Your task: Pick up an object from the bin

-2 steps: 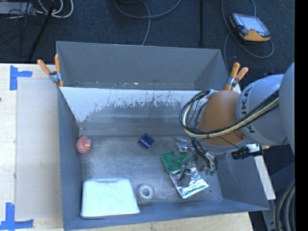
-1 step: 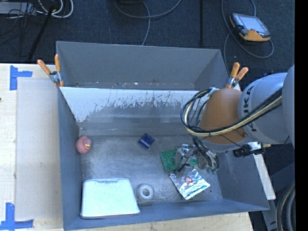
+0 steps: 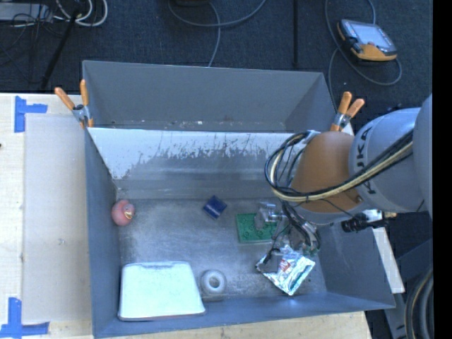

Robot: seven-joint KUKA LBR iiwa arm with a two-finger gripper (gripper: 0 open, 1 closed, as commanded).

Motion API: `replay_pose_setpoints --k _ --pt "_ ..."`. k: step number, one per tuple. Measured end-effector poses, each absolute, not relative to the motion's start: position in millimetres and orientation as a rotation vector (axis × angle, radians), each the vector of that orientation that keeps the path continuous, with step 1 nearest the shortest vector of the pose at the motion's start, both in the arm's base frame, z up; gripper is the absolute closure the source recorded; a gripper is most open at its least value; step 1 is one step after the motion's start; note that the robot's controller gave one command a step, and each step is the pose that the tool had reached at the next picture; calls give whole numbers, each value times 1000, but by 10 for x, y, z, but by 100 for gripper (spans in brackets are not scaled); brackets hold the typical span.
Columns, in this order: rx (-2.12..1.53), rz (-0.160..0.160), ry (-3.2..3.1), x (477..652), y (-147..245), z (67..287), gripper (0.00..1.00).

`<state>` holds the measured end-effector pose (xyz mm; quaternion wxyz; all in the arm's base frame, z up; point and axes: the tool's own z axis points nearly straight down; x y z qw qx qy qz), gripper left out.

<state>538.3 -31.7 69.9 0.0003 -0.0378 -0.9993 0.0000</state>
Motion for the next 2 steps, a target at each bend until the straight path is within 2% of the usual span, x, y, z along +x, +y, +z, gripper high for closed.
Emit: replay_pose_setpoints --k 1,2 --pt "-118 1 -3145 5402 -324 723 100" --pt "-115 0 -3139 5381 -318 697 0"
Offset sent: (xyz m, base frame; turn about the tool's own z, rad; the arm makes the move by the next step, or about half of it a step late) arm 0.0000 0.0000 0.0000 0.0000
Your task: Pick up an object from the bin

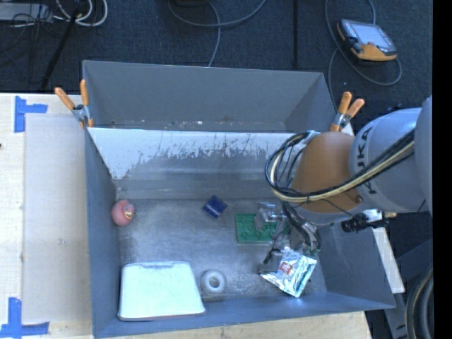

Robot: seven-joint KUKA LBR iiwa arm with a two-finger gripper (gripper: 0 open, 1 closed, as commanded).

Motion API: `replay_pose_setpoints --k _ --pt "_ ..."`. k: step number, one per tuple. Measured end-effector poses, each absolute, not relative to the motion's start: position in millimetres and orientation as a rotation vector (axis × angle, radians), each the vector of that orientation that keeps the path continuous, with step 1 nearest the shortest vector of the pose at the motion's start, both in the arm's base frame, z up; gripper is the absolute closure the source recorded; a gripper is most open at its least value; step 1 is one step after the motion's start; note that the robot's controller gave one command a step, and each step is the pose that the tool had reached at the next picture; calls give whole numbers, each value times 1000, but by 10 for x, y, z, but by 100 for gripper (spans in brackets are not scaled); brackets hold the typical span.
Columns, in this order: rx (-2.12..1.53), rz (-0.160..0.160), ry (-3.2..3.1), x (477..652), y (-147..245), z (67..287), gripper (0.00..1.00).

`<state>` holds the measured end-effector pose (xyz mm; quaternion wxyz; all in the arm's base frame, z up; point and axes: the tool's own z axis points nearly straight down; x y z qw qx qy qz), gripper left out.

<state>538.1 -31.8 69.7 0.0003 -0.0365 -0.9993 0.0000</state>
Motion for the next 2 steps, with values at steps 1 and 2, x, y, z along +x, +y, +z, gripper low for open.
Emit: replay_pose_setpoints --k 1,2 --pt "-113 1 -3149 5411 -323 728 100" --pt "-79 2 -3150 5535 -454 2290 100"
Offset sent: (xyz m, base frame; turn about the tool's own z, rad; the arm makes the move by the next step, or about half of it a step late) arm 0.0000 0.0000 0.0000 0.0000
